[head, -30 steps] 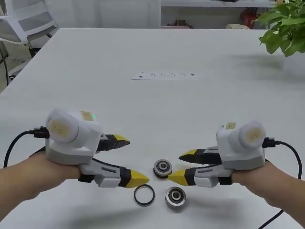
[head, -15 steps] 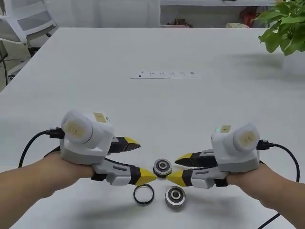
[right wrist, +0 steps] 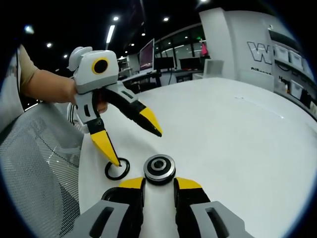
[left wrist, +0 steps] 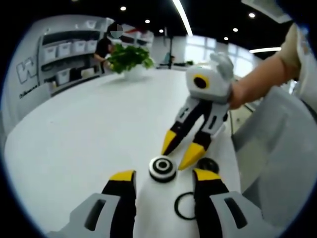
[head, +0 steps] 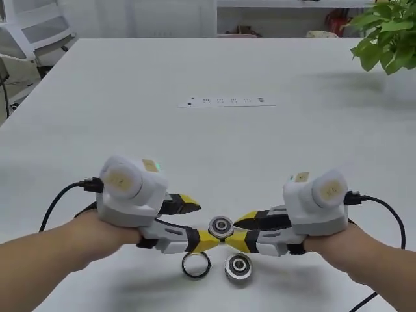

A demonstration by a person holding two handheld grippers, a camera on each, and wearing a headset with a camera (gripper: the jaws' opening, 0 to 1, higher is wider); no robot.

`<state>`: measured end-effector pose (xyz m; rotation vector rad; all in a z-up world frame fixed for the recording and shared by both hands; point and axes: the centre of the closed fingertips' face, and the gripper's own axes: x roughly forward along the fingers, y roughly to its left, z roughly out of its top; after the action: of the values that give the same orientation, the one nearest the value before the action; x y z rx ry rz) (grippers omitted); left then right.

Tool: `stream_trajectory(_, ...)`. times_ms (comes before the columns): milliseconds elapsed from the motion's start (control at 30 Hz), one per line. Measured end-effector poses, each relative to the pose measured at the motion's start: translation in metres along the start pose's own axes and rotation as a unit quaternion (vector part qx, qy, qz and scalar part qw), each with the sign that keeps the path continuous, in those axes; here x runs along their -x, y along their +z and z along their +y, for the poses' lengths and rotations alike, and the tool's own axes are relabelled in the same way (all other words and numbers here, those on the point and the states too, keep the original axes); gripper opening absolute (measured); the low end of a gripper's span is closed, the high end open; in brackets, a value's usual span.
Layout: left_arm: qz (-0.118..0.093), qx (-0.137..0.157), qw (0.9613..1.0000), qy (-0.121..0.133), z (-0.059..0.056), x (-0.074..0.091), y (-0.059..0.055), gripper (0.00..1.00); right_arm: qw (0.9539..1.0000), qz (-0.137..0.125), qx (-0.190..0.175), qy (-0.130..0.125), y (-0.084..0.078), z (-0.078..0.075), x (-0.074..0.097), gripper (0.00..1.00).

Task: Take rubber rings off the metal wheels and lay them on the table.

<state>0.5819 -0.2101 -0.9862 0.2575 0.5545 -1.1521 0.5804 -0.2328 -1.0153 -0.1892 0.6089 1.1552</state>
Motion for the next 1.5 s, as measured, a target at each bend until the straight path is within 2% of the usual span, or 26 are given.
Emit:
stream_trajectory(433,0.002,0.004,1.0000,-0.005,-0.002,-0.013,0.001,0.39,1.0000,0.002,-0.006,-0.003,-0.003,-0.002,-0.002,0.15)
stream_trajectory(1000,0.006,0.007,0.9999,-0.010,-0.004,-0.022,0.001,0.26,1.0000,-0.002,-0.009,-0.004,-0.004,-0.001,-0.001,0.14)
stream_trajectory(1300,0.010,0.001,0.9999,0.003,-0.001,-0.025,0.001,0.19,0.9997,-0.009,-0.021,-0.006,-0.003,-0.002,-0.001,0.13)
stream_trajectory(1500,0.015,-0.018,0.9995,0.020,0.002,-0.026,0.000,0.15,0.9997,-0.011,-0.021,-0.007,-0.003,-0.002,-0.001,0.12)
